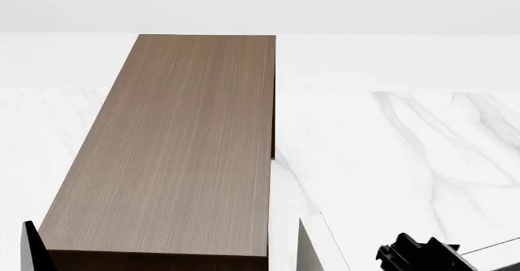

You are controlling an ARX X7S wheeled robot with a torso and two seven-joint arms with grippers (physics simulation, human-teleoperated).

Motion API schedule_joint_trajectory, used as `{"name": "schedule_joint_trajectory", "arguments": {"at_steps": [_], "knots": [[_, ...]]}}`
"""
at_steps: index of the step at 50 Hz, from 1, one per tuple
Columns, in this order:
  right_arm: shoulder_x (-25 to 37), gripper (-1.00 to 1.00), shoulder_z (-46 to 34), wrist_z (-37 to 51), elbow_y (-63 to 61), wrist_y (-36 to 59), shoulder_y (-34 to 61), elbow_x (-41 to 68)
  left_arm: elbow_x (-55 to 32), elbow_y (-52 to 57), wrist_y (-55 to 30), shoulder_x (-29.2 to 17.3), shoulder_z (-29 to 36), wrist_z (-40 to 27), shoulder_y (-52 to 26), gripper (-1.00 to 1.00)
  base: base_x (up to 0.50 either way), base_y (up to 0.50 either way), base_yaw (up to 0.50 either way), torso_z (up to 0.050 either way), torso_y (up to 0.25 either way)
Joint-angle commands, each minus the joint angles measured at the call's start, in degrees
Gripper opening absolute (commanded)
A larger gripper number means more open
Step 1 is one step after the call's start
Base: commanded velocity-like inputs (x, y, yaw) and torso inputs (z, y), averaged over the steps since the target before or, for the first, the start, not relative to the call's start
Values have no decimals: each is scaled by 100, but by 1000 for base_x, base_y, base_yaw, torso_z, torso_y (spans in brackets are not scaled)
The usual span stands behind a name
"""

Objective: Pick up the book in the middle and place it on the cabinet shelf.

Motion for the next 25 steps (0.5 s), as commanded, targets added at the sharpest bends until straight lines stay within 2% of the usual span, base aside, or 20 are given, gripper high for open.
{"name": "schedule_joint_trajectory", "arguments": {"at_steps": [1,25], "knots": [[13,100,-122,-30,128,-99,-18,1,7,4,8,-20,30,-17,1,100,0,0,0,0,0],[38,100,-255,-38,342,-190,-45,82,-3,19,-7,-65,71,-57,-4,100,0,0,0,0,0]]}}
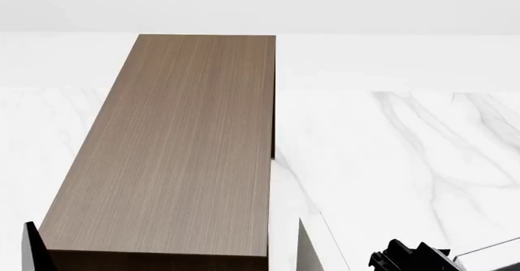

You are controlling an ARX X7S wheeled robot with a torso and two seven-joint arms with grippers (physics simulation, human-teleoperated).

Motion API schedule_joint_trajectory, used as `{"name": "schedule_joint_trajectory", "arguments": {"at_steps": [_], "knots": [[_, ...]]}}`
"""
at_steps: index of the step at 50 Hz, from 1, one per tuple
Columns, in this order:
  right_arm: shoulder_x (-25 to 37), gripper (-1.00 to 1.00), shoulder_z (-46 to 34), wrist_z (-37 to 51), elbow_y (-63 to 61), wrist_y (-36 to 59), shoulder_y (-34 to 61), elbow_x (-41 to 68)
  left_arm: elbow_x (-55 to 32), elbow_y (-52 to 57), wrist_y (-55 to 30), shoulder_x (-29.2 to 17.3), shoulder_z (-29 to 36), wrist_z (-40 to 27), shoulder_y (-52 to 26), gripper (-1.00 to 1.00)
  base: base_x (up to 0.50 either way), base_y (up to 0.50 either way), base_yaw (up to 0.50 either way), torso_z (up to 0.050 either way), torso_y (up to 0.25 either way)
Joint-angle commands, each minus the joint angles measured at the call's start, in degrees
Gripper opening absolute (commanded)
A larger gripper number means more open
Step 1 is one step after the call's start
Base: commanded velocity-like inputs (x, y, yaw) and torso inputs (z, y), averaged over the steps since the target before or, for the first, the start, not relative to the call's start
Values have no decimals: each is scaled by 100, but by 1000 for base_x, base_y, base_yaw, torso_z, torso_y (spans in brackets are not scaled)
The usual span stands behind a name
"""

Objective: Pick up the book in the middle and place it on the cabinet shelf.

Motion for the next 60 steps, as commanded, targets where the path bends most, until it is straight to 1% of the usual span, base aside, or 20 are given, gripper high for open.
{"name": "schedule_joint_trajectory", "arguments": {"at_steps": [1,11,24,49,50,60], "knots": [[12,100,-56,-9,116,-50,-9,45,0,11,-7,-20,22,-20,2,100,0,0,0,0,0],[26,100,-142,-55,325,-221,37,10,9,-16,17,-32,40,-42,-5,100,0,0,0,0,0],[47,100,-257,-419,492,-706,35,109,7,-11,5,-54,56,-65,-13,100,0,0,0,0,0],[23,100,-134,-324,1175,-1155,287,188,-17,-95,-15,-67,67,-140,-73,100,0,0,0,0,0],[24,-100,-136,-326,1189,-1163,288,191,-15,-98,-11,-68,70,-142,-73,100,0,0,0,0,0],[28,-100,-206,-396,1271,-1302,296,195,-3,-48,-15,-92,98,-149,-46,100,0,0,0,0,0]]}}
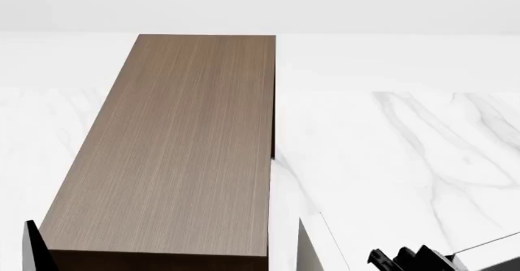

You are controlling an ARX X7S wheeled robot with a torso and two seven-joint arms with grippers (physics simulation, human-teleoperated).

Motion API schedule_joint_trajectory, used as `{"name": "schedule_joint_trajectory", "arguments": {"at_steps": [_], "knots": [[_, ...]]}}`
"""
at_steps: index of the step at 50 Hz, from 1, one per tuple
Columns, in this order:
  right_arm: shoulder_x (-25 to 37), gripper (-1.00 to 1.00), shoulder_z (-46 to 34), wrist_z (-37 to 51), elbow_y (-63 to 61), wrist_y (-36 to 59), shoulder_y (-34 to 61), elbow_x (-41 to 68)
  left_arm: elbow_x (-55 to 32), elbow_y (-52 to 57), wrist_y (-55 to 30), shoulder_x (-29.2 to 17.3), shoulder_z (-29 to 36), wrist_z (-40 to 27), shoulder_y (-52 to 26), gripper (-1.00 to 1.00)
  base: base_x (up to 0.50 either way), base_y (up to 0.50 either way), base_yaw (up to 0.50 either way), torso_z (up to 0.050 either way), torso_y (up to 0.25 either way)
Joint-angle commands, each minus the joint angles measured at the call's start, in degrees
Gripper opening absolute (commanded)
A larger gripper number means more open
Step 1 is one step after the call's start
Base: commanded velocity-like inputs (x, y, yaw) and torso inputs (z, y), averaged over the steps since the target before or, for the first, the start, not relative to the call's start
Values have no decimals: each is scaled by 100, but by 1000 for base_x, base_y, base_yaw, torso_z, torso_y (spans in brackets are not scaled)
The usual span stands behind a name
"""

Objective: Pick up the book in the middle and place it on the cabinet shelf.

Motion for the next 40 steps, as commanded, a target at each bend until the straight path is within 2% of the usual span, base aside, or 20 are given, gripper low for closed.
{"name": "schedule_joint_trajectory", "arguments": {"at_steps": [1,17,27,40], "knots": [[-8,-100,-52,-108,194,-187,45,39,6,30,-6,-22,27,-13,14,100,0,0,0,0,0],[70,-100,-146,-132,-16,-297,42,27,9,-14,50,-50,72,-30,12,100,1,0,1,0,0],[408,-100,-202,-427,-1265,-86,90,261,-36,16,1,-76,79,-39,0,100,0,0,0,0,1],[829,-100,-397,-101,-2157,24,369,-479,-72,12,-54,-90,69,-76,-37,100,0,0,0,0,1]]}}
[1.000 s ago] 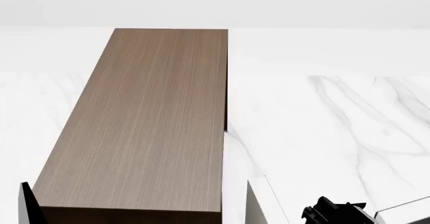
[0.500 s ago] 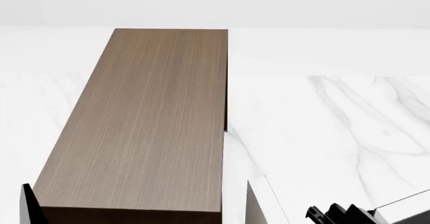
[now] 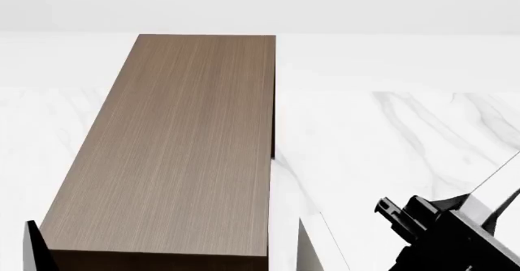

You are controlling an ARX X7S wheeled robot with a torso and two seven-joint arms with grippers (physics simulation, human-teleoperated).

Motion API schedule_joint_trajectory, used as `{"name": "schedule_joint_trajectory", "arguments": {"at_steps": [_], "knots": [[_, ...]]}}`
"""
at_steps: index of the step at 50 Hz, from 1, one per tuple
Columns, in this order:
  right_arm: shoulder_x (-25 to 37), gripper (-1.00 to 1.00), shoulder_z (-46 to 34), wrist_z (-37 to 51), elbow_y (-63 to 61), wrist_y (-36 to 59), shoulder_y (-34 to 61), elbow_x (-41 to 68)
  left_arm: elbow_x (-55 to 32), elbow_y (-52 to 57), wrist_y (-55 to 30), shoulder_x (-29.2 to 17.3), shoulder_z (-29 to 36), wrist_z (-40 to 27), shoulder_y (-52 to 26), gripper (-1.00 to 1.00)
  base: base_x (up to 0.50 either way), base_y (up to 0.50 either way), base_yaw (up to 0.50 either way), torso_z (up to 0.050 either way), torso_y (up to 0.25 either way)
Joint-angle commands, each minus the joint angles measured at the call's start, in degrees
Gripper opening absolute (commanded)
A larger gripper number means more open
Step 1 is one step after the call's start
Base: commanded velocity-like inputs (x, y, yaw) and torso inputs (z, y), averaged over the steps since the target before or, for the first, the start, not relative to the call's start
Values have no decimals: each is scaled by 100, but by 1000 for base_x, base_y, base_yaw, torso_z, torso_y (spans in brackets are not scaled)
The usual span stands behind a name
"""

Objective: Pick up the book in the middle and place it on the cabinet shelf.

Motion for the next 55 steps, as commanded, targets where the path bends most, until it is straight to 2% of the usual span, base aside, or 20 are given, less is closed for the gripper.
{"name": "schedule_joint_trajectory", "arguments": {"at_steps": [1,9,22,34,55], "knots": [[371,-100,-143,174,-1066,273,254,-725,-27,-7,-32,-15,-2,-29,-26,100,0,0,0,0,10],[617,-100,-251,181,-1887,865,393,-824,-26,7,-34,-24,9,-46,-21,100,0,0,0,0,1],[902,-100,-614,-446,-2799,1360,760,-606,-19,17,-8,-49,50,-53,-5,100,0,0,0,0,1],[814,-100,-799,-1158,-3610,1623,1043,360,-7,-9,39,-66,85,-66,3,100,0,0,0,0,2],[561,-100,-1015,-1585,-4550,2300,1570,1695,-21,-125,118,-84,127,-97,-36,100,0,0,0,0,1]]}}
